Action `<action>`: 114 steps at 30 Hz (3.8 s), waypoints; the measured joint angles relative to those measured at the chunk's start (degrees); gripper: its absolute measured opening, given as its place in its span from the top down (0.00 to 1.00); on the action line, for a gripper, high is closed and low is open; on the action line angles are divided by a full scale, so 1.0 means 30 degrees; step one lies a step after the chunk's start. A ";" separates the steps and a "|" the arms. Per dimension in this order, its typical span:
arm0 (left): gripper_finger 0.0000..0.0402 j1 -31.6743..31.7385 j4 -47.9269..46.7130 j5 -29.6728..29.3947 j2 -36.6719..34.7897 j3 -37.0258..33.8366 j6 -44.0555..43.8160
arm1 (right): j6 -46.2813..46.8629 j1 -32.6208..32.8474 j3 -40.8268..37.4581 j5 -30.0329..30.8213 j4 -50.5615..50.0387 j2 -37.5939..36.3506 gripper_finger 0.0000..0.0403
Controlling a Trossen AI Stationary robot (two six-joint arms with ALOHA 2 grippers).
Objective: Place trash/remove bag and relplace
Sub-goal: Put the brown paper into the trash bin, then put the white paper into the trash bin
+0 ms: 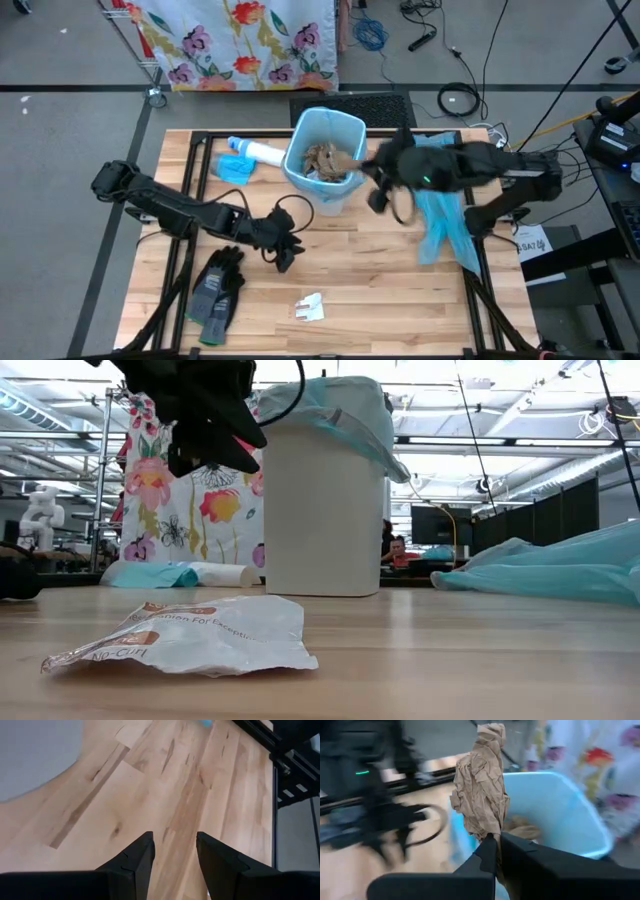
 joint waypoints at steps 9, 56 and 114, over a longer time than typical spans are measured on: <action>0.63 0.1121 -0.0418 0.1737 -0.0007 0.0000 0.1303 | -0.0446 -0.4825 0.0204 -0.1412 0.0037 0.2220 0.92; 0.63 -0.4682 -0.3992 -0.2826 0.5042 0.5258 0.2099 | 1.3610 0.6758 0.0065 -0.1441 -1.1019 -0.2322 0.51; 0.99 -0.5534 -0.8170 -0.0135 1.1861 1.1157 -0.3763 | 2.2841 1.4618 -1.1387 0.1749 -0.3032 -0.1127 0.51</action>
